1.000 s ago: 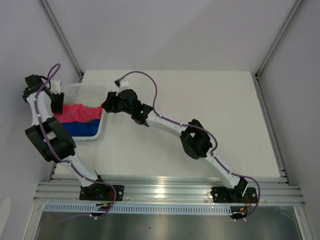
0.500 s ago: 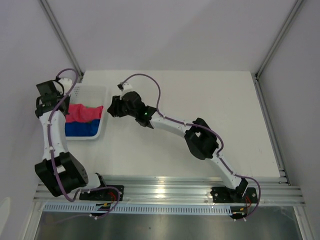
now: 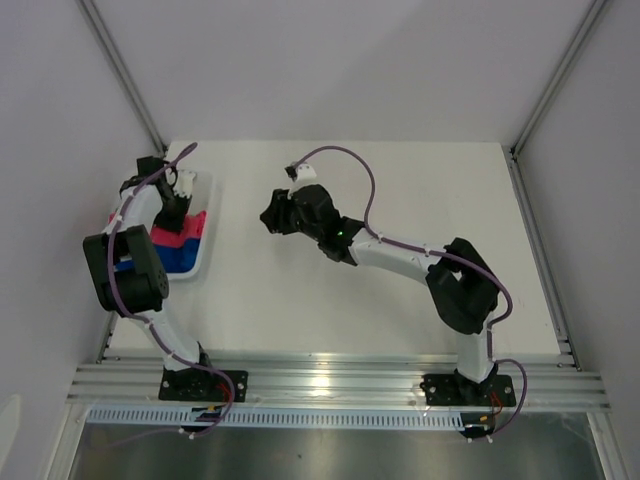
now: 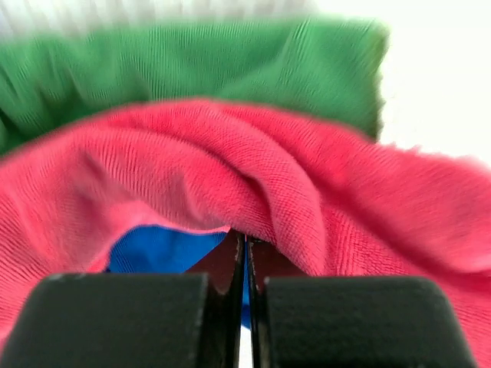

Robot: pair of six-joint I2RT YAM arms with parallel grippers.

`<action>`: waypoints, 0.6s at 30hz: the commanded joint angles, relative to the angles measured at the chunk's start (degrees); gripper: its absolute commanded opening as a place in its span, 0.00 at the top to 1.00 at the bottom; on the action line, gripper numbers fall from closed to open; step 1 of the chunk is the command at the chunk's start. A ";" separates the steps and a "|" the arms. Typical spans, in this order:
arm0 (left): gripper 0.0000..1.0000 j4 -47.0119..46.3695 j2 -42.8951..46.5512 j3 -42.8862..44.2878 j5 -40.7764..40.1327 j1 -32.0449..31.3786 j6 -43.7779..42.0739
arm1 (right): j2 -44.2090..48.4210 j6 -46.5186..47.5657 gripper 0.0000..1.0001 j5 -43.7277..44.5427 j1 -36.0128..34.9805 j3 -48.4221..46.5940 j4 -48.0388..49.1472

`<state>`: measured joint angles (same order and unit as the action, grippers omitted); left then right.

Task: Roll the towels
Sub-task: Place the rolled towel into the container

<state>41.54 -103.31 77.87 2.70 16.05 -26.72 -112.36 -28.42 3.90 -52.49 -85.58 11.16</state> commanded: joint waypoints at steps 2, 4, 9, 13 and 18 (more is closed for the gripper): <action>0.99 -0.15 -2.77 8.17 1.00 -3.48 2.63 | 3.72 1.53 0.56 3.83 0.11 4.10 1.68; 0.99 0.91 -4.62 8.97 -0.15 -3.49 2.90 | 4.51 1.88 0.56 4.36 0.11 6.03 0.28; 0.99 1.97 -1.65 5.64 -1.82 -2.44 1.76 | 7.41 3.29 0.54 5.76 0.28 9.38 -1.57; 0.90 3.19 6.42 1.78 -2.61 -0.06 1.50 | 11.10 4.08 0.48 5.94 1.77 10.96 -4.82; 0.70 6.62 15.49 -1.04 -6.39 1.17 0.44 | 19.97 4.70 0.31 8.92 4.23 14.73 -10.09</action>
<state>45.80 -95.74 77.58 -1.21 16.40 -25.80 -99.96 -24.84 8.95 -49.98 -72.23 3.62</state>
